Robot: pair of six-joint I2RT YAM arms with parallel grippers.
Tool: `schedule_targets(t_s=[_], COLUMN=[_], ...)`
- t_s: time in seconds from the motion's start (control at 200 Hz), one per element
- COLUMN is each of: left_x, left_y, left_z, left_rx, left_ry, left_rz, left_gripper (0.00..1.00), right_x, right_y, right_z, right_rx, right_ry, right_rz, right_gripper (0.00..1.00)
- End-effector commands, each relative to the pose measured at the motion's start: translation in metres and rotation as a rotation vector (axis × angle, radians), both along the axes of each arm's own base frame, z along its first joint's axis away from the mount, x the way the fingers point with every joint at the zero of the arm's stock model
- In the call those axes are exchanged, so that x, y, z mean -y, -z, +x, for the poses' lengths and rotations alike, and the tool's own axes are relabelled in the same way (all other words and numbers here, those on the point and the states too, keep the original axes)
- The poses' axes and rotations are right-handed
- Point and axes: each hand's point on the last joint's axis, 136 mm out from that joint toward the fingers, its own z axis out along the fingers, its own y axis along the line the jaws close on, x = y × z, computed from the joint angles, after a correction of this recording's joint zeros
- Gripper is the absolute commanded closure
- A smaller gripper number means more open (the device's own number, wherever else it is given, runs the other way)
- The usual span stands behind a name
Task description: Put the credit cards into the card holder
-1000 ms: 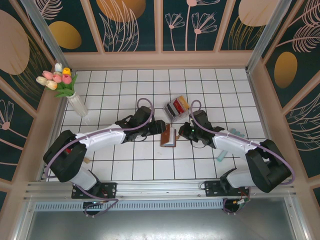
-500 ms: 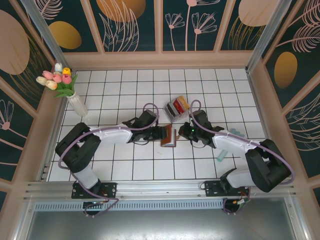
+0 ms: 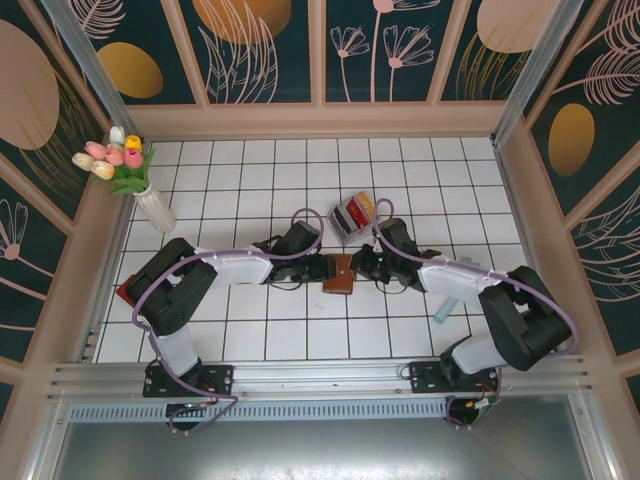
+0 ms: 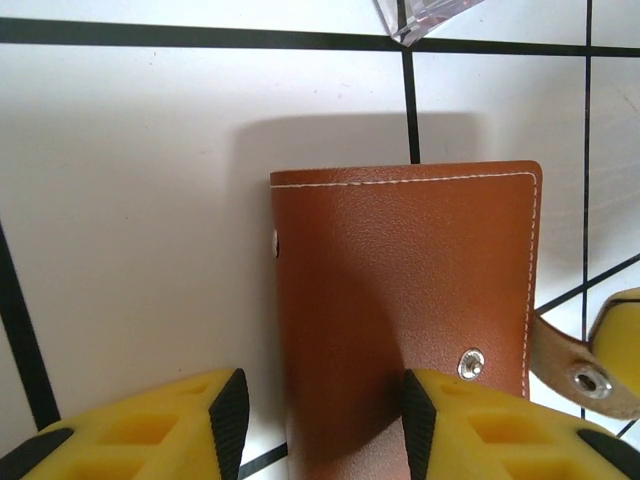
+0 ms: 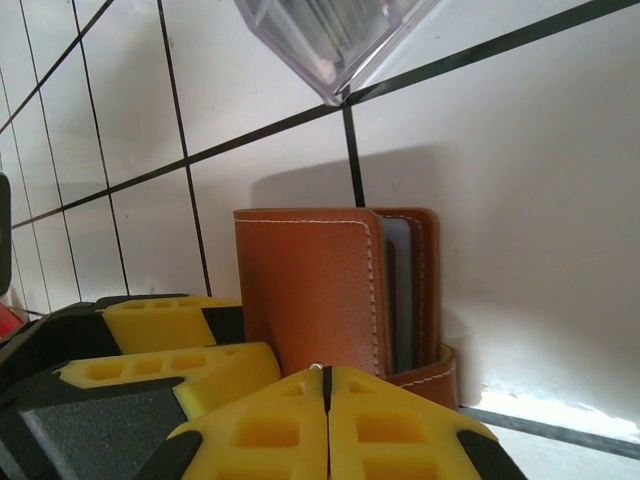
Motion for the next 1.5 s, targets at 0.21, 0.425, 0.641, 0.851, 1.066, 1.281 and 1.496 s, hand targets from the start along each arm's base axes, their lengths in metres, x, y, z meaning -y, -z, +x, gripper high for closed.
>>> schedule_targets(t_s=[0.21, 0.425, 0.641, 0.851, 1.066, 1.281, 1.496], left_x=[0.001, 0.002, 0.000, -0.001, 0.000, 0.001, -0.001], left_y=[0.019, 0.020, 0.024, 0.026, 0.022, 0.021, 0.021], left_z=[-0.014, -0.013, -0.012, -0.013, -0.011, -0.011, -0.012], left_rx=[-0.040, -0.040, -0.045, -0.045, -0.037, -0.036, -0.037], left_ry=[0.041, 0.041, 0.034, 0.036, 0.034, 0.036, 0.031], left_rz=[0.023, 0.023, 0.042, 0.048, 0.040, 0.038, 0.040], left_gripper=[0.58, 0.59, 0.60, 0.60, 0.61, 0.61, 0.61], right_x=[-0.019, -0.023, -0.007, 0.007, 0.002, 0.000, 0.001], right_y=[-0.011, 0.000, -0.023, -0.027, -0.017, -0.006, -0.004], right_z=[0.016, 0.013, 0.012, 0.006, 0.007, 0.007, 0.006], right_rx=[0.040, 0.016, 0.054, 0.047, 0.031, 0.013, 0.014], right_ry=[-0.005, -0.023, -0.018, -0.045, -0.079, -0.089, -0.096], right_rz=[0.039, -0.027, -0.121, -0.275, -0.397, -0.507, -0.532], right_gripper=[0.93, 0.84, 0.67, 0.56, 0.56, 0.59, 0.65])
